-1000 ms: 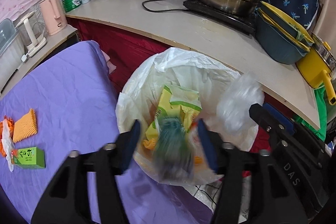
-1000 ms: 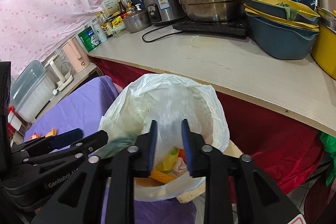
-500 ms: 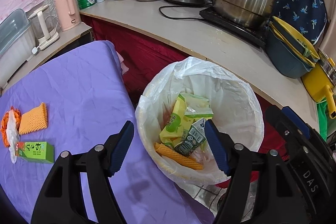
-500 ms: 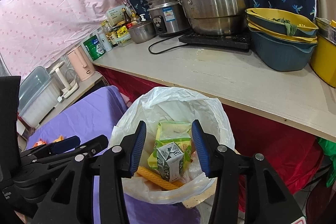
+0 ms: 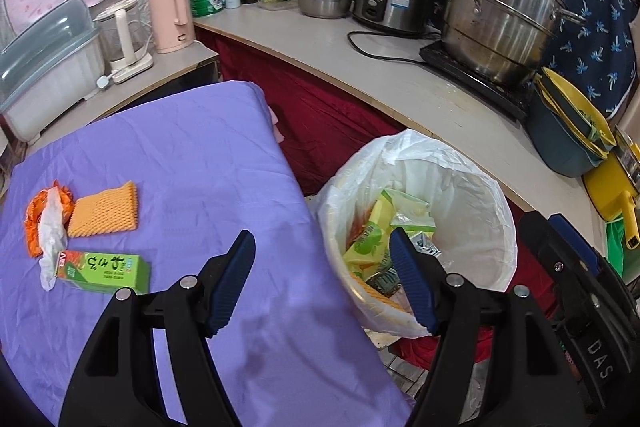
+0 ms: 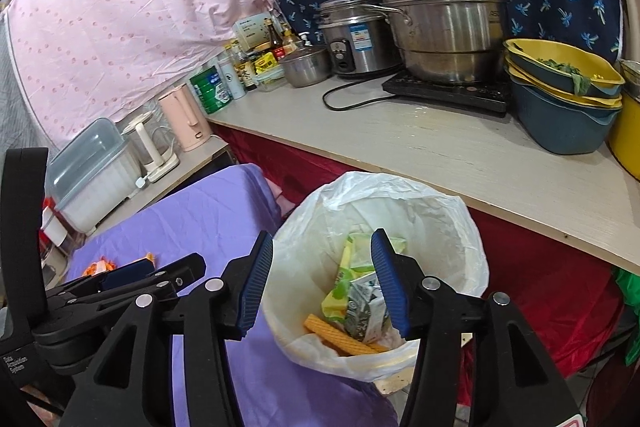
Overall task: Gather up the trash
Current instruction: 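Move both tools back over the table toward the tissue and toothpaste box, then grasp the white tissue with the left gripper while the right gripper grasps the green NB toothpaste box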
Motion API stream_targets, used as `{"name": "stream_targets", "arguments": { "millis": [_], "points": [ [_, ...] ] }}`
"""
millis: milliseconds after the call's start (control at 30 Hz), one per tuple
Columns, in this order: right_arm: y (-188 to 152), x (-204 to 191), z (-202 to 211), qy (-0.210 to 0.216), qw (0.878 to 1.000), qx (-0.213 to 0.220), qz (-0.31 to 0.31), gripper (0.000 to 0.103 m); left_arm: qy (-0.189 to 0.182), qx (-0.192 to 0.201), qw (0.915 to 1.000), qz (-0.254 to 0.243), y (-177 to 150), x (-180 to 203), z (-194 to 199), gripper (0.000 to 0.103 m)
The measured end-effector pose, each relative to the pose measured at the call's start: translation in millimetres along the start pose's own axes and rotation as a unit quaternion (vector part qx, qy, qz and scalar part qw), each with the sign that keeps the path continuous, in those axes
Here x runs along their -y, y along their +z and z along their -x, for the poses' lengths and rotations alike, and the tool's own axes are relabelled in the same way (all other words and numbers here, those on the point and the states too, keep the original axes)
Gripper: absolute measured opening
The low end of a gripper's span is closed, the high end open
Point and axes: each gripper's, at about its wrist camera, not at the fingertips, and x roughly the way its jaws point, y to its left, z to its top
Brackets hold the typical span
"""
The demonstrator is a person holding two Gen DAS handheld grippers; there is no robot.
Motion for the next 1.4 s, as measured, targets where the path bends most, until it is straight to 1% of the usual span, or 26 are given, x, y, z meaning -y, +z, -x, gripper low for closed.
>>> {"name": "stream_targets", "arguments": {
  "millis": [100,267,333,400,533,600,700,967,1200,1400],
  "points": [
    [-1.4,-14.8,1.0,0.006,1.0,-0.001,0.009,0.054,0.008,0.005,0.9999,0.012,-1.5,-16.2,8.1,0.066],
    [-5.1,-42.2,1.2,0.019,0.999,-0.004,0.027,0.056,0.025,0.013,0.9989,0.037,-5.8,-50.1,20.6,0.067],
    [-7.7,-56.5,0.1,0.026,0.999,-0.007,0.035,0.058,0.036,0.016,0.9979,0.05,-8.6,-67.5,26.0,0.069],
    [-11.0,-70.1,-1.4,0.033,0.998,-0.01,0.043,0.058,0.044,0.02,0.997,0.061,-11.2,-82.2,30.2,0.075],
    [-19.9,-101.3,-8.0,0.051,0.997,-0.022,0.062,0.059,0.065,0.023,0.9941,0.084,-18.7,-118.2,39.9,0.075],
    [-25.2,-117.3,-12.3,0.063,0.995,-0.029,0.069,0.059,0.074,0.023,0.9923,0.096,-22.7,-137.4,43.7,0.077],
    [-33.6,-139.8,-19.3,0.078,0.993,-0.04,0.08,0.059,0.095,0.026,0.9888,0.112,-29.7,-164.6,48.8,0.079],
    [-58.9,-195.4,-44.9,0.109,0.985,-0.075,0.109,0.059,0.147,0.011,0.9751,0.165,-51.3,-246.2,53.6,0.08],
    [-80.2,-235.5,-77.3,0.132,0.977,-0.109,0.129,0.059,0.173,-0.01,0.9629,0.207,-65.1,-303.7,45.7,0.08],
    [-88.9,-261.4,-106.9,0.146,0.971,-0.131,0.139,0.059,0.181,-0.031,0.9559,0.229,-69.3,-335.8,22.7,0.08]
  ]
}}
